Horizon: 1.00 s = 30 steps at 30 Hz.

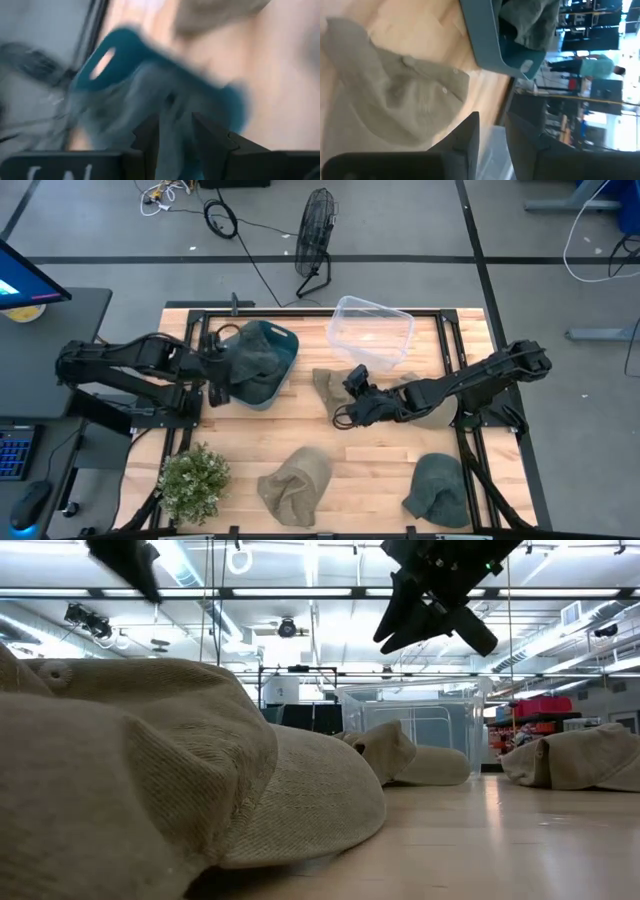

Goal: Pick & Place hat
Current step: Put the top blue cap into the blue bin

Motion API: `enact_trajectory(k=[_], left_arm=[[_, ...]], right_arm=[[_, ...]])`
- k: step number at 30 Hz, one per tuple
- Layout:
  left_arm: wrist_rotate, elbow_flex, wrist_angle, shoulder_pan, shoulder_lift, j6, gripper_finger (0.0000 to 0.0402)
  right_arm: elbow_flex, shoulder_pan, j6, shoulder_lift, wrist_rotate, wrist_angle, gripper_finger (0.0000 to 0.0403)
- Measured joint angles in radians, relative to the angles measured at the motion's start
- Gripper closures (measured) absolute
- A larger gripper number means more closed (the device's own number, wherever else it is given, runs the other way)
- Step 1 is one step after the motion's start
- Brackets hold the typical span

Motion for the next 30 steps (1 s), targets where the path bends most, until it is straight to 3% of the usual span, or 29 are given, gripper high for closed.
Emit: enact_trajectory(k=[4,7,15,25,30], left_arm=[[-0.041,-0.001,-0.236,0.069,0.028,-0.029,0.0255],[-0.067,-0.014,-0.311,0.105,0.048,-0.03,0.0223],[-0.123,-0.146,-0.307,0.17,0.105,0.188,0.016],[-0.209,-0.306,-0.242,0.204,0.156,0.238,0.016],[-0.227,-0.328,-0.173,0.204,0.157,0.238,0.016]], right_arm=[[0.0,-0.023,0.003,0.0,-0.076,0.046,0.0305],[0.0,-0.04,0.001,0.0,-0.107,0.08,0.0305],[0.0,-0.075,0.07,0.0,-0.176,0.102,0.0305],[0.0,-0.084,0.105,0.0,-0.211,0.099,0.0305],[0.0,-0.083,0.105,0.0,-0.212,0.098,0.0305]])
